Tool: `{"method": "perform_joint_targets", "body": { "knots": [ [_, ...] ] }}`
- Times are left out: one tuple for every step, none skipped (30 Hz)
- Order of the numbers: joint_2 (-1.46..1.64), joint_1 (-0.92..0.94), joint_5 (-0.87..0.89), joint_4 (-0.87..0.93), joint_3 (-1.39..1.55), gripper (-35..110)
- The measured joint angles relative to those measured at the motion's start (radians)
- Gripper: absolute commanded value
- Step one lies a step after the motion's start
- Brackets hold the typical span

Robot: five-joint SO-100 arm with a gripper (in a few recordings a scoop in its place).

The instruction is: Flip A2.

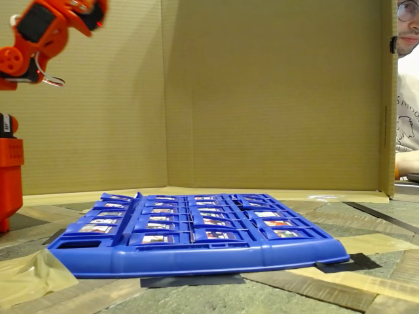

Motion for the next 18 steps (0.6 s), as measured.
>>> {"method": "perform_joint_targets", "body": {
  "knots": [
    [0.021, 0.0, 0.012, -0.058, 0.012, 0],
    [0.041, -0.002, 0.021, -0.115, 0.021, 0],
    [0.055, -0.002, 0.028, -0.173, 0.031, 0],
    [0.066, -0.003, 0.032, -0.229, 0.037, 0],
    [0.077, -0.005, 0.035, -0.284, 0.044, 0],
    [0.089, -0.005, 0.038, -0.344, 0.051, 0],
    [0.103, -0.005, 0.038, -0.397, 0.058, 0],
    [0.117, -0.005, 0.038, -0.443, 0.064, 0],
    [0.132, 0.0, 0.035, -0.495, 0.072, 0],
    [0.146, 0.002, 0.035, -0.525, 0.083, 0],
    [0.16, -0.005, 0.035, -0.554, 0.094, 0],
    [0.17, -0.005, 0.035, -0.583, 0.103, 0],
    [0.179, -0.002, 0.035, -0.609, 0.11, 0],
    [0.19, -0.002, 0.035, -0.634, 0.121, 0],
    [0.199, -0.002, 0.035, -0.66, 0.132, 0],
    [0.209, -0.003, 0.035, -0.68, 0.143, 0],
    [0.218, -0.003, 0.035, -0.696, 0.147, 0],
    [0.225, -0.002, 0.035, -0.718, 0.153, 0]
  ]
}}
